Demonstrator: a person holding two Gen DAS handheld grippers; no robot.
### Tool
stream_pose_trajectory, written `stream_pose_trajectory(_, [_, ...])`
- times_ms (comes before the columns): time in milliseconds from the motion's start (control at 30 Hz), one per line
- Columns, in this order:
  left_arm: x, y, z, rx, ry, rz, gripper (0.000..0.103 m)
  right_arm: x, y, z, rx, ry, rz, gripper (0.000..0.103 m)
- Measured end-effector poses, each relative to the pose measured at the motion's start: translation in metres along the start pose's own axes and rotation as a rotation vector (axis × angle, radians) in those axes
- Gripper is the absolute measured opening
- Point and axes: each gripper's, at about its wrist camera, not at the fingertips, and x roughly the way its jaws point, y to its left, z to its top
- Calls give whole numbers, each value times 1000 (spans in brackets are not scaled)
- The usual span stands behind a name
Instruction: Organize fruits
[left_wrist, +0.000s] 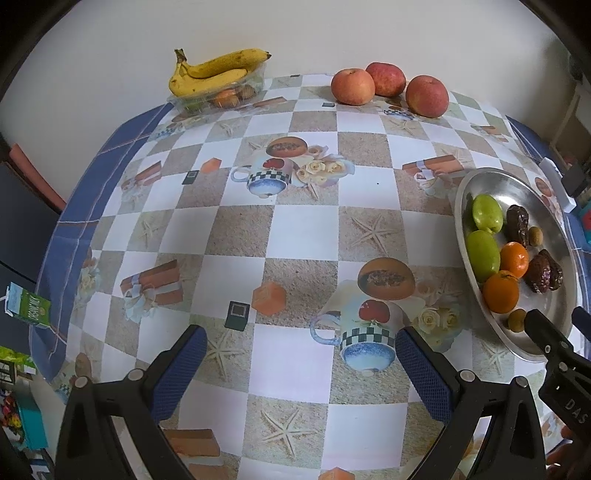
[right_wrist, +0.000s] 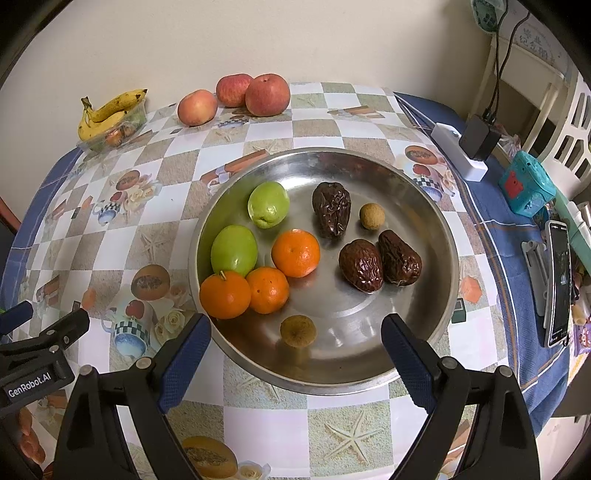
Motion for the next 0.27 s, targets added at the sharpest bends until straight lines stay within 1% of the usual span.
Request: stream_pose_trajectory(267, [0, -2, 0, 3, 2, 0, 103, 1, -1, 1, 0, 4, 1, 94])
